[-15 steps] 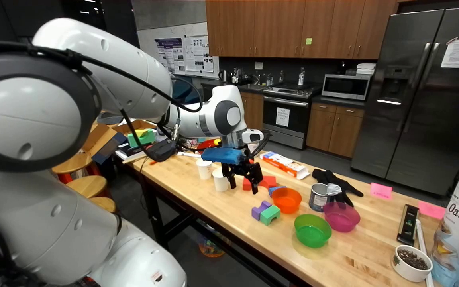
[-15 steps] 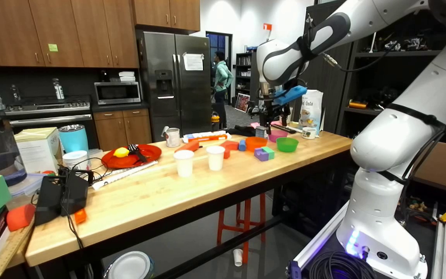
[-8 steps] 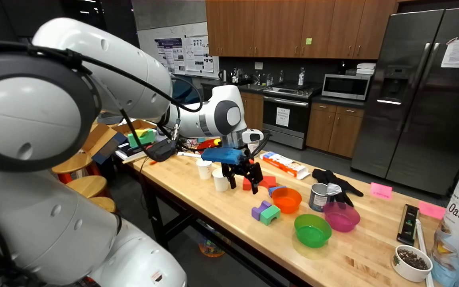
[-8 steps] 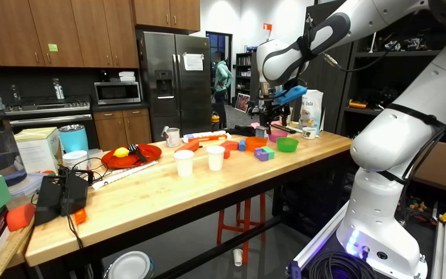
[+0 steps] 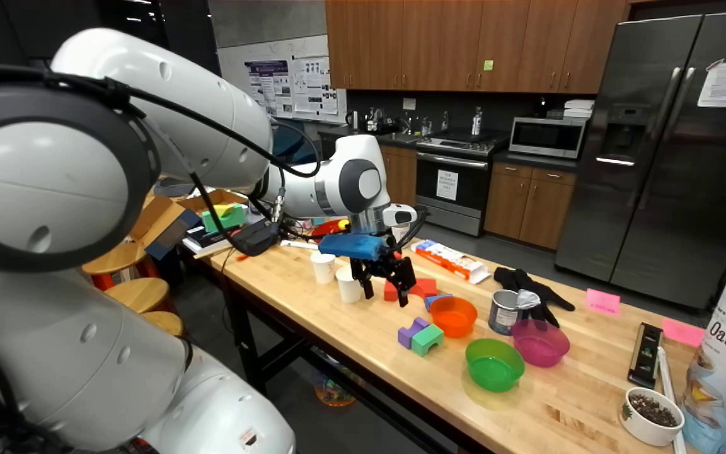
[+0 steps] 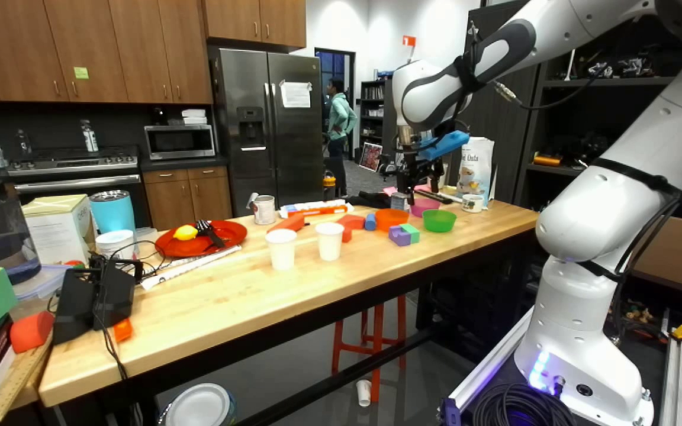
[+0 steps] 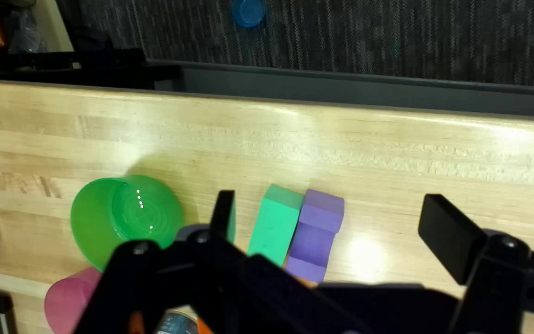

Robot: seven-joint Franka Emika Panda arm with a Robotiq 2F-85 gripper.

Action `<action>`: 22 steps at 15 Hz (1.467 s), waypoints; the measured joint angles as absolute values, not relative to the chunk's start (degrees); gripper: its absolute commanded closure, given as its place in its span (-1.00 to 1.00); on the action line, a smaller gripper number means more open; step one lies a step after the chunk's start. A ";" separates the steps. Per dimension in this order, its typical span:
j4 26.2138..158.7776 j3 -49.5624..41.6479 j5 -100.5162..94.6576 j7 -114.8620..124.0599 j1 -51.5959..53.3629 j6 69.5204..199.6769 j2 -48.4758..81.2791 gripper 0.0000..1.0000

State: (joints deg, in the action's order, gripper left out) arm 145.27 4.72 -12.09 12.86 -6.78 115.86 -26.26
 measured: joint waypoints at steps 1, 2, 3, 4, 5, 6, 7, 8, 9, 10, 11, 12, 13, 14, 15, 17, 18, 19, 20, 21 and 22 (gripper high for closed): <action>145.27 4.73 -12.09 12.86 -6.78 115.86 -26.26 -1.00; 145.27 4.72 -12.09 12.86 -6.78 115.86 -26.26 -1.00; 145.28 4.68 -12.09 12.86 -6.72 115.85 -26.26 -1.00; 145.12 4.51 -12.03 12.86 -6.56 115.86 -26.24 -1.00; 144.51 4.33 -11.97 12.84 -6.50 115.86 -26.22 -1.00; 143.43 4.24 -12.01 12.82 -6.50 115.76 -26.18 -1.00; 141.81 4.22 -12.11 12.62 -6.50 115.56 -26.08 -1.00; 139.85 4.22 -12.22 12.25 -6.47 115.26 -25.91 -1.00; 137.29 4.23 -12.42 11.68 -6.36 114.74 -25.60 -1.00; 134.81 4.26 -12.64 10.93 -6.22 114.16 -25.10 -1.00; 132.10 4.25 -12.69 9.60 -5.95 113.60 -24.28 -1.00; 129.55 4.11 -12.63 7.86 -5.53 113.45 -23.20 -1.00; 127.15 3.76 -12.24 5.72 -4.94 113.58 -21.83 -1.00; 124.93 3.22 -11.49 3.41 -4.22 114.09 -20.25 -1.00; 123.09 2.51 -10.17 0.67 -3.39 115.19 -18.62 -1.00; 120.44 0.99 -6.60 -5.40 -1.77 117.89 -15.31 -1.00; 119.35 0.23 -4.41 -8.61 -1.12 118.73 -13.56 -1.00; 118.41 -0.39 -2.22 -11.61 -0.59 119.27 -11.85 -1.00; 117.57 -0.82 -0.07 -14.31 -0.22 119.42 -10.16 -1.00; 116.87 -1.12 1.76 -16.66 -0.03 119.37 -8.48 -1.00; 116.31 -1.27 3.41 -18.73 0.02 119.33 -6.92 -1.00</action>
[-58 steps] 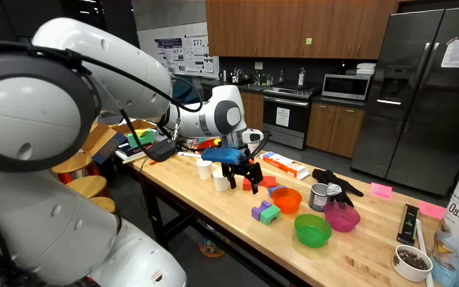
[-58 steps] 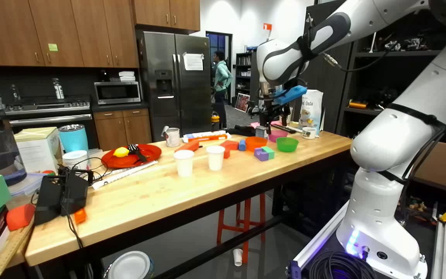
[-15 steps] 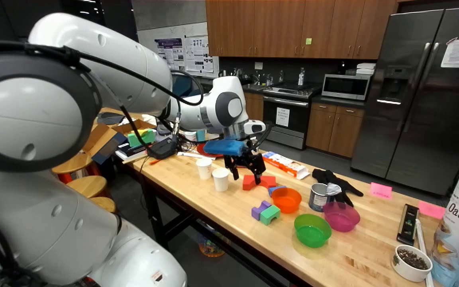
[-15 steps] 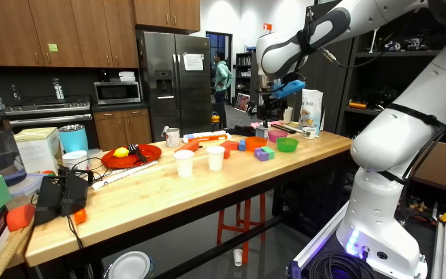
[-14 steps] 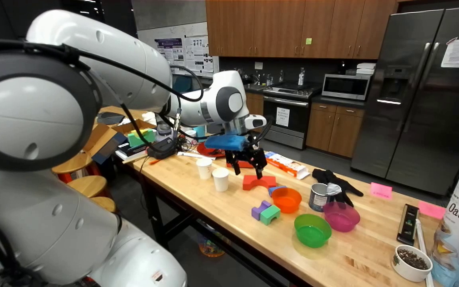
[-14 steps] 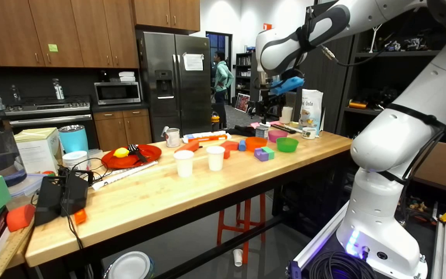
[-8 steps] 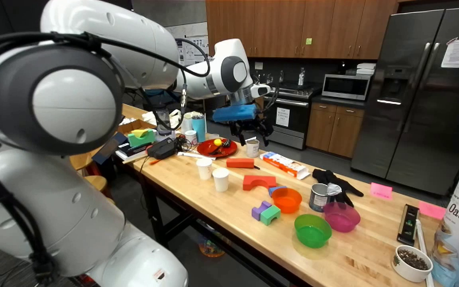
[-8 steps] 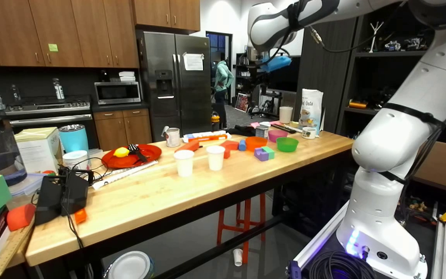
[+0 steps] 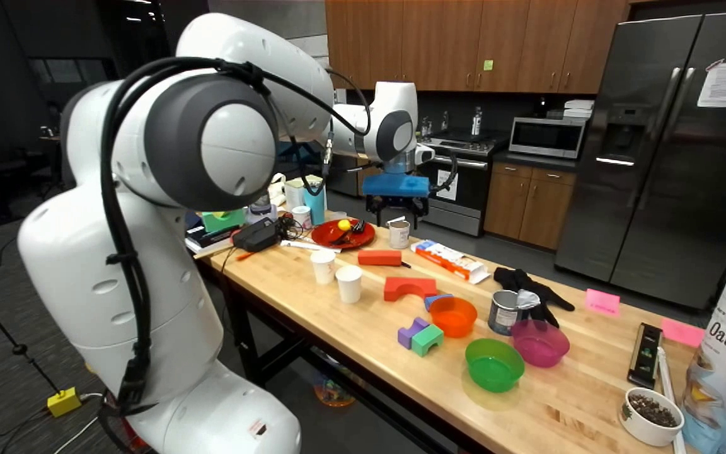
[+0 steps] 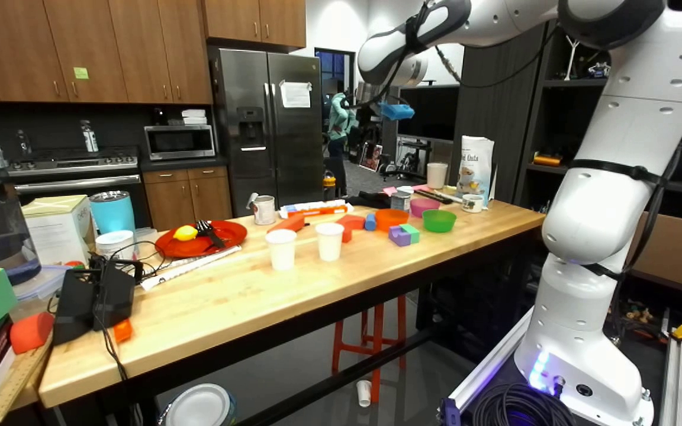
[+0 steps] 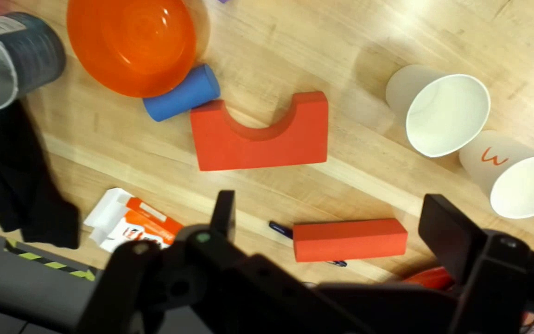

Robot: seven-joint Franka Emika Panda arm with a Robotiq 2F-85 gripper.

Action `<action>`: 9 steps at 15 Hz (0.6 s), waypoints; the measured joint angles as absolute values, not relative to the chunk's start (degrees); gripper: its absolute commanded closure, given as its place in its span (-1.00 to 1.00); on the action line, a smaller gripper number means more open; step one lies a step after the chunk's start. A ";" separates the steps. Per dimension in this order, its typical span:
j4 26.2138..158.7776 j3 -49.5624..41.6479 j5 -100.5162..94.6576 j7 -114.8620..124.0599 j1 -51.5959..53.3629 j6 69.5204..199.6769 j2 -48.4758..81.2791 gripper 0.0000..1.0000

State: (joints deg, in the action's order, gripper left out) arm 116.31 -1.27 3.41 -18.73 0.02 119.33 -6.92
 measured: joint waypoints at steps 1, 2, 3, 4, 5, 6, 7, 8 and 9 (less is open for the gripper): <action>115.92 -1.29 4.92 -20.61 0.04 119.31 -5.45 -1.00; 115.66 -1.29 6.31 -22.19 0.09 119.29 -4.16 -1.00; 115.47 -1.26 7.66 -23.52 0.17 119.28 -2.98 -1.00; 115.42 -1.17 8.89 -24.58 0.21 119.27 -1.99 -1.00; 115.42 -1.03 9.80 -25.24 0.24 119.19 -1.24 -1.00; 115.47 -0.85 10.68 -25.57 0.28 119.14 -0.64 -1.00; 115.55 -0.65 11.43 -25.64 0.38 119.13 -0.24 -1.00; 115.76 -0.36 11.93 -25.64 0.44 119.13 -0.08 -1.00; 116.11 -0.03 12.51 -25.64 0.51 119.20 -0.07 -1.00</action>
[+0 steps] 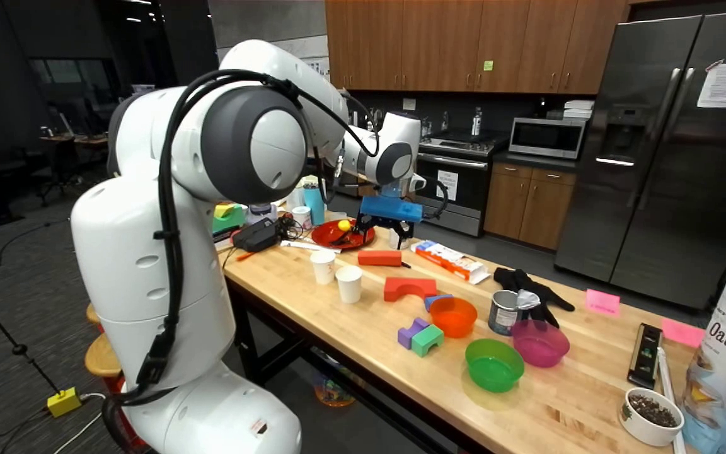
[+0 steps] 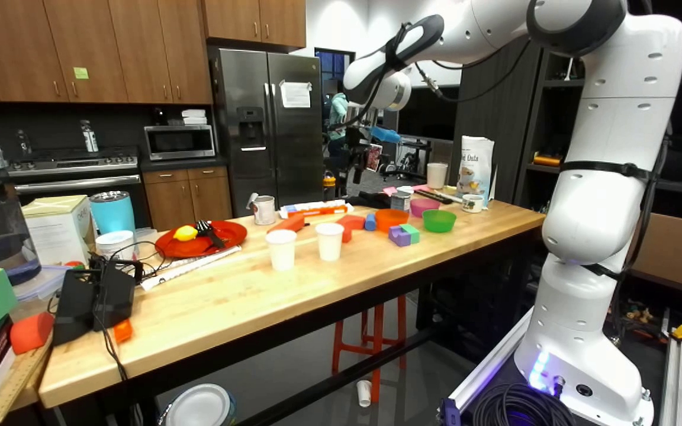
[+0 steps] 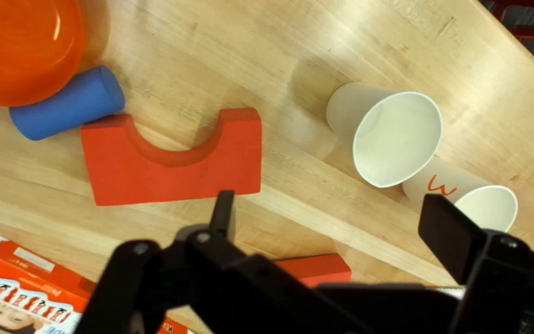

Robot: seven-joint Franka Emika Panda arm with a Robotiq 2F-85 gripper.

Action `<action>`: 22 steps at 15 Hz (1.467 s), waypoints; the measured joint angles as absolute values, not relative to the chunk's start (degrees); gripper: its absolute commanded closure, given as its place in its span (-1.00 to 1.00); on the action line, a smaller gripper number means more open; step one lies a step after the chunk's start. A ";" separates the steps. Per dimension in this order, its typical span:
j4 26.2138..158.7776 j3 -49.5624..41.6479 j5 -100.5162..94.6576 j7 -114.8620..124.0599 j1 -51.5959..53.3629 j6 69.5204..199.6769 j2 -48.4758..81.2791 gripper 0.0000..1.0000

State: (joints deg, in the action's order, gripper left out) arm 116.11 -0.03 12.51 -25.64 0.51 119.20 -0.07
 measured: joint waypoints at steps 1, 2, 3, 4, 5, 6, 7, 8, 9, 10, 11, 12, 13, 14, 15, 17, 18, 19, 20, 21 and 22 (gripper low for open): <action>116.49 0.27 13.34 -25.64 0.63 119.23 -0.08 -1.00; 116.90 0.56 14.37 -25.67 0.78 119.24 -0.09 -1.00; 117.37 0.85 15.50 -25.77 0.98 119.24 -0.09 -1.00; 117.88 1.15 16.67 -26.02 1.13 119.25 -0.06 -1.00; 118.36 1.40 17.87 -26.32 1.27 119.25 -0.02 -1.00; 118.81 1.62 18.73 -26.39 1.44 119.23 0.08 -1.00; 119.23 1.81 18.97 -26.06 1.55 119.23 0.26 -1.00; 119.47 1.87 18.76 -24.74 1.65 119.31 0.60 -1.00; 119.60 1.87 18.18 -22.62 1.66 119.50 1.10 -1.00; 119.70 1.87 17.47 -20.35 1.65 120.03 1.58 -1.00; 119.73 1.83 16.85 -18.30 1.62 120.61 2.13 -1.00; 119.73 1.75 16.37 -16.64 1.59 121.12 2.68 -1.00; 119.71 1.69 15.88 -15.38 1.55 121.36 3.14 -1.00; 119.62 1.68 15.61 -14.59 1.52 121.44 3.61 -1.00; 119.46 1.69 15.56 -14.16 1.52 121.44 4.08 -1.00; 119.02 1.73 15.56 -14.05 1.52 121.28 5.05 -1.00; 118.84 1.81 15.61 -14.05 1.54 121.16 5.56 -1.00; 118.68 1.91 15.67 -14.05 1.55 121.03 6.07 -1.00; 118.51 2.01 15.79 -14.05 1.58 120.91 6.64 -1.00; 118.39 2.10 15.92 -14.05 1.62 120.77 7.18 -1.00; 118.34 2.24 16.08 -14.05 1.63 120.64 7.67 -1.00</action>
State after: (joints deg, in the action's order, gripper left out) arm 118.34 2.24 16.08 -14.05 1.63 120.64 7.67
